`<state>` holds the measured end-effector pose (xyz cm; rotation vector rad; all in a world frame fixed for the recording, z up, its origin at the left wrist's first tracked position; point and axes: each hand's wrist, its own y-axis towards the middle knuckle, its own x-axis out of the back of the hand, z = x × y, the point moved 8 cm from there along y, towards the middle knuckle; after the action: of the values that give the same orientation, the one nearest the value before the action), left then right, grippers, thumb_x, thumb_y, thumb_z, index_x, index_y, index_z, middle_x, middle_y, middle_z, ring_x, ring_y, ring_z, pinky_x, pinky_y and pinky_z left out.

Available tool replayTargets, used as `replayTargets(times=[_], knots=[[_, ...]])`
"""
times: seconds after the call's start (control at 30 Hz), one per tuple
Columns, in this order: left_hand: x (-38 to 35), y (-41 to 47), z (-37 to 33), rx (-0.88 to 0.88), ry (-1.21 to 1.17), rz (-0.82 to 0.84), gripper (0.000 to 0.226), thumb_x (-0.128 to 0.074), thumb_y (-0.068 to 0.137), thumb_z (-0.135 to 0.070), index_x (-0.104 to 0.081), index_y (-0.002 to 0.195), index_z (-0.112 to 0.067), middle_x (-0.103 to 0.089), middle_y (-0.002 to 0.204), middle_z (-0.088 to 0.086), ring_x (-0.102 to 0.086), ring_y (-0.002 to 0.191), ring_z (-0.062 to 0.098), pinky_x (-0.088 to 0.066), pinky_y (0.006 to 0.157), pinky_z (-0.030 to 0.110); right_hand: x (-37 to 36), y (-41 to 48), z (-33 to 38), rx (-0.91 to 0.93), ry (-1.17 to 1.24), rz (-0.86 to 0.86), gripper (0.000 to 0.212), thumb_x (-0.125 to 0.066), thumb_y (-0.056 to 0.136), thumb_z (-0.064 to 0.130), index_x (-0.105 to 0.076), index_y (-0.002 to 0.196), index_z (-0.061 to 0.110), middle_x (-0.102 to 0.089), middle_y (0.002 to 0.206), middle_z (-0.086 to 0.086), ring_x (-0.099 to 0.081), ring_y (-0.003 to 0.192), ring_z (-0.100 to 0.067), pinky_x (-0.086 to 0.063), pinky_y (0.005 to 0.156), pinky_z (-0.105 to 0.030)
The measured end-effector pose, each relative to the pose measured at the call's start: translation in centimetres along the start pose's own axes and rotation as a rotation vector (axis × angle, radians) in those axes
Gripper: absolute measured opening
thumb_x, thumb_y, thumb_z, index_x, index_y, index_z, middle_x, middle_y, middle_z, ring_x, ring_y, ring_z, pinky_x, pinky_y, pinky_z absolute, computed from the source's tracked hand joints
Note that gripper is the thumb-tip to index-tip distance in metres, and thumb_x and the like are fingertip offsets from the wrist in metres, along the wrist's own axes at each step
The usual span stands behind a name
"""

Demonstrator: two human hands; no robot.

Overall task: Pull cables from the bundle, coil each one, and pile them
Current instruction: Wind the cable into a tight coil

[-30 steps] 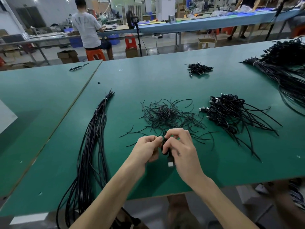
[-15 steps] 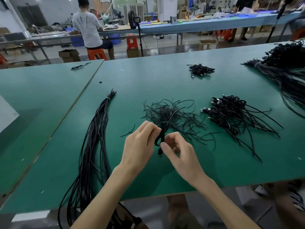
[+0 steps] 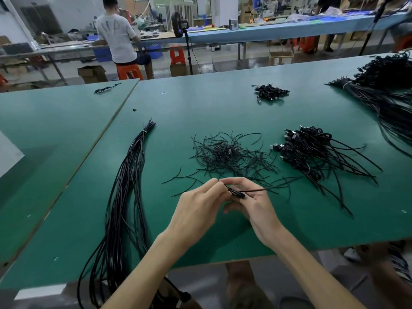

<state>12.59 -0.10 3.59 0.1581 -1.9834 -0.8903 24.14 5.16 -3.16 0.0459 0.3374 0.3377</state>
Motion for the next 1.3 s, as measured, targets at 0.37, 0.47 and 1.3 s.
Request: replayTargets(times=[0.37,0.47,1.3], knots=[[-3.1,-1.0,3.7,0.428,-0.506,0.071,0.020,-0.058,0.105,-0.019,-0.063,0.088,-0.027,-0.061,0.073,-0.002,-0.049,0.065,0.023,-0.041,0.060,0.032,0.3,0.2,1.0,0.094,-0.091,-0.018,0.042,-0.066,0.096,0.004,-0.056,0.135,0.016,-0.077,0.115,-0.005,-0.072,0.109,-0.017,-0.055,0.085,-0.022],[-3.7,-0.6,3.9,0.472,-0.527,0.085,0.026,-0.058,0.105,-0.018,-0.059,0.080,-0.013,-0.056,0.066,-0.008,-0.042,0.059,0.009,-0.035,0.056,0.026,0.4,0.1,1.8,0.172,-0.154,-0.042,0.031,-0.068,0.094,0.002,-0.066,0.123,0.014,-0.077,0.115,-0.003,-0.070,0.112,-0.019,-0.057,0.083,-0.026],[-1.3,0.1,5.8,0.597,-0.639,-0.023,0.031,-0.058,0.105,-0.020,-0.051,0.076,-0.012,-0.045,0.054,-0.016,-0.034,0.048,0.008,-0.031,0.048,0.018,-1.9,-1.2,2.4,0.374,-0.692,-0.010,0.013,-0.064,0.093,0.015,-0.070,0.094,0.027,-0.068,0.096,0.011,-0.063,0.095,-0.018,-0.047,0.075,-0.027]])
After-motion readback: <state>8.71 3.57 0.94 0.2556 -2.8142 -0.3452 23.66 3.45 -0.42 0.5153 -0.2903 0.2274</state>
